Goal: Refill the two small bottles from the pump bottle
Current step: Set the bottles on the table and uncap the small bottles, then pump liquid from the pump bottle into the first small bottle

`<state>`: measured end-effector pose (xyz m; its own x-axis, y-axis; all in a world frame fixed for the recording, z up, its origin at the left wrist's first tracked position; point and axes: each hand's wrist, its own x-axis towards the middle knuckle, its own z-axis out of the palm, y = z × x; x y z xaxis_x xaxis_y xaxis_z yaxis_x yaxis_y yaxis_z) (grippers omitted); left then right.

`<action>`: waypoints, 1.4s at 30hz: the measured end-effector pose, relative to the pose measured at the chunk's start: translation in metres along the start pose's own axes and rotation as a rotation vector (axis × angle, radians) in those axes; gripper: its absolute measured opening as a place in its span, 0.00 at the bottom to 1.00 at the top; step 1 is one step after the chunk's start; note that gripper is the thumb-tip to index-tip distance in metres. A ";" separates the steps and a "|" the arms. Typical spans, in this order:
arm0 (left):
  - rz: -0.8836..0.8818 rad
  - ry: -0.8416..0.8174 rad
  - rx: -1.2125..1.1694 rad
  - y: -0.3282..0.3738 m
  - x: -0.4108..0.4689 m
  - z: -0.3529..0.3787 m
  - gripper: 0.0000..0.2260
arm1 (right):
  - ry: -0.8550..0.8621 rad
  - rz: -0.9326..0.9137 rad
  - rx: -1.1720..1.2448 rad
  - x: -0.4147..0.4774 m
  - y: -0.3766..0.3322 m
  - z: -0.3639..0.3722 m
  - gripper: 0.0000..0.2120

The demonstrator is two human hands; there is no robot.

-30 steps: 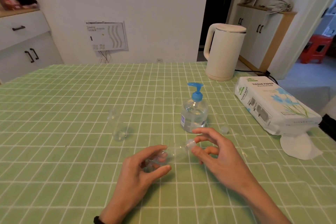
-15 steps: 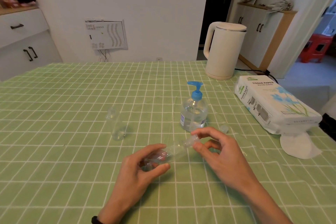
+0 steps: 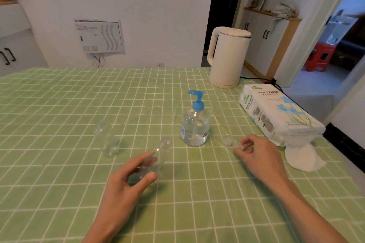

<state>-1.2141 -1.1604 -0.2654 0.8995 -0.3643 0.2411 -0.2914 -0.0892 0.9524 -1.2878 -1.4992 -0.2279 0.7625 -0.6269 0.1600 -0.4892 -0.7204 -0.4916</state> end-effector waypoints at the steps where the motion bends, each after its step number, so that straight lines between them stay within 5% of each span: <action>1: -0.004 -0.003 -0.007 0.000 0.000 0.000 0.24 | -0.009 -0.004 -0.012 0.001 0.000 0.001 0.09; 11: -0.012 0.023 -0.111 -0.009 0.004 0.000 0.23 | -0.071 -0.019 -0.044 0.004 -0.005 -0.002 0.29; 20: -0.021 0.064 -0.216 -0.001 0.005 0.000 0.20 | -0.242 -0.236 0.402 0.028 -0.090 -0.008 0.50; 29: -0.015 0.074 -0.241 0.004 0.004 -0.001 0.19 | -0.225 -0.265 0.327 0.033 -0.108 0.022 0.32; 42: -0.010 0.066 -0.195 0.002 0.004 -0.002 0.19 | -0.316 -0.359 0.346 -0.048 -0.091 -0.005 0.38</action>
<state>-1.2106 -1.1596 -0.2625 0.9233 -0.3022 0.2371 -0.2196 0.0911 0.9713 -1.2819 -1.4056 -0.1866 0.9699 -0.2049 0.1316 -0.0510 -0.6995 -0.7128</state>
